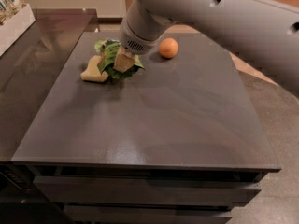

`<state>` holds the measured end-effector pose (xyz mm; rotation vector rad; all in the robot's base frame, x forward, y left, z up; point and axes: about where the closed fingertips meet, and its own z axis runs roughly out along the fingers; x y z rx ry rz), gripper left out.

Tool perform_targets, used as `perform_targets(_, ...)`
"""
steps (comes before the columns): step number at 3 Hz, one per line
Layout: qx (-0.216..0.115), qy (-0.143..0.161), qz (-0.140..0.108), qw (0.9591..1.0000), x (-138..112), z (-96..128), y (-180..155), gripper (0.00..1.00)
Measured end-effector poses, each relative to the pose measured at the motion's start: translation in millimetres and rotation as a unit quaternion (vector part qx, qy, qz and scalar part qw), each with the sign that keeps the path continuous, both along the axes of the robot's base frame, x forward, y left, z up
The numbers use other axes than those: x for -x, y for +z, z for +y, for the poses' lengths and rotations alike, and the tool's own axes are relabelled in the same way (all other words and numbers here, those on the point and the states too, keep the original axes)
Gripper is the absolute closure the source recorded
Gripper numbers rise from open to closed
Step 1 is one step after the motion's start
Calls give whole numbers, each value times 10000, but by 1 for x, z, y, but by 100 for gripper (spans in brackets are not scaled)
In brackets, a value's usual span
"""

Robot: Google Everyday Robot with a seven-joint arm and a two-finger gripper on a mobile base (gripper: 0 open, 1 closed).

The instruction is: Move green rice chip bag near sponge

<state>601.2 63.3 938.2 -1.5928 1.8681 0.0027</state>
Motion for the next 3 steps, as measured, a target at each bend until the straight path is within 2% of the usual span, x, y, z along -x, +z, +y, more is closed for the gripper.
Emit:
perform_targets(1, 5, 12, 3, 10000, 0, 1, -1, 13)
perform_targets(2, 9, 23, 5, 10000, 1, 2, -1, 0)
perform_targets(3, 10, 23, 5, 10000, 1, 2, -1, 0)
